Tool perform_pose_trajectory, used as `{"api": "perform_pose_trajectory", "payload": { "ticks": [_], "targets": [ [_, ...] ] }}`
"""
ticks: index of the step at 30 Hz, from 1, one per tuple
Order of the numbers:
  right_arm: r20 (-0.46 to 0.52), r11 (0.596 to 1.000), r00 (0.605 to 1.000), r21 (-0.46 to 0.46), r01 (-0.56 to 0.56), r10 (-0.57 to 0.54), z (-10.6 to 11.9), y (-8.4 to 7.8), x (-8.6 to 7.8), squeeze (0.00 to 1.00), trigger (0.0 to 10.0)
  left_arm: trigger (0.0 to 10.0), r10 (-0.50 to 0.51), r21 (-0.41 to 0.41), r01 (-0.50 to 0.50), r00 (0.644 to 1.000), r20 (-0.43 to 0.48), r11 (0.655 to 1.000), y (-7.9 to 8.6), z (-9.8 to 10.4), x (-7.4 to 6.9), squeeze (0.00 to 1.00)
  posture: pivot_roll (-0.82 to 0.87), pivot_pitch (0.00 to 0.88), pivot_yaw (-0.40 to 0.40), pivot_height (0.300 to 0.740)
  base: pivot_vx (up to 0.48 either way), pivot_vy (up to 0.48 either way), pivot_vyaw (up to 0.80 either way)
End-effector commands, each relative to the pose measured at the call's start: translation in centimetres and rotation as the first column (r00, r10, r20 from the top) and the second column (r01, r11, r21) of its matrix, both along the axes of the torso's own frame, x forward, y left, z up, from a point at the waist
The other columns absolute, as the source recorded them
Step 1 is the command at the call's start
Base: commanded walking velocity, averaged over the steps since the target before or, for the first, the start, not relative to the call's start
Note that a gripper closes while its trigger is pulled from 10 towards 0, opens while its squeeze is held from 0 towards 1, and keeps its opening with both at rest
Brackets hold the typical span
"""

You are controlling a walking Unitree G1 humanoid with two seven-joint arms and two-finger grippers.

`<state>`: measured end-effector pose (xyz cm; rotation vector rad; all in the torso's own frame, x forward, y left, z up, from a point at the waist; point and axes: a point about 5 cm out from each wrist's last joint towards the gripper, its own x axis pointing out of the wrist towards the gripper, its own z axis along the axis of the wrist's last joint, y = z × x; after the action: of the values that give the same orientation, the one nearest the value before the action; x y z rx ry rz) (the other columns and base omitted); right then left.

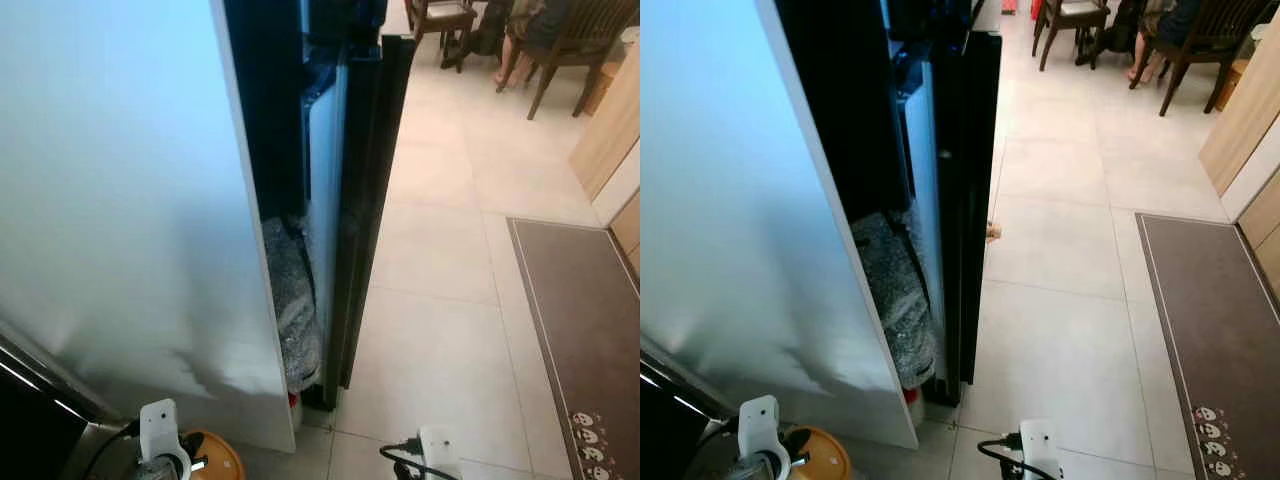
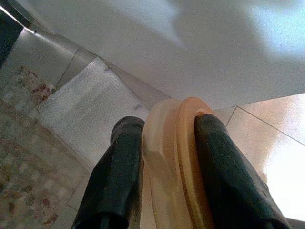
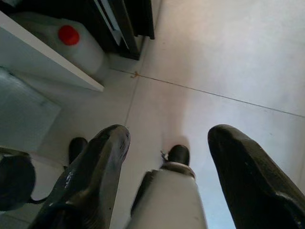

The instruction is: Restocking fridge

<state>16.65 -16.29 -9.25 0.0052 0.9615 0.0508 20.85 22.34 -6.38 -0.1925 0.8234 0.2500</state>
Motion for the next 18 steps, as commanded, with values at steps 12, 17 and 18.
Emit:
{"api": "perform_pose_trajectory", "payload": {
  "ticks": [12,17,18],
  "targets": [
    [0.258,0.992,0.966,-0.123,0.02,0.013,1.7,-0.9,1.8,0.0,10.0,10.0,-0.011,-0.003,0.011,1.0,-0.029,1.0,-0.1,-0.5,-0.7,0.0,-0.12,0.05,0.026,0.74,0.0,0.0,0.0],
    [0.335,0.988,0.942,-0.143,0.049,0.002,2.3,-1.0,2.1,0.0,10.0,10.0,-0.008,-0.006,0.007,1.0,-0.027,1.0,-0.1,-0.5,-0.8,0.0,-0.12,0.05,0.024,0.74,0.0,0.0,0.0],
    [0.353,0.986,0.936,-0.16,0.042,0.018,2.4,-1.0,2.2,0.0,10.0,10.0,-0.007,-0.01,0.006,1.0,-0.025,1.0,-0.1,-0.5,-0.8,0.0,-0.12,0.05,0.024,0.74,0.0,0.0,0.0]
  ]
}}
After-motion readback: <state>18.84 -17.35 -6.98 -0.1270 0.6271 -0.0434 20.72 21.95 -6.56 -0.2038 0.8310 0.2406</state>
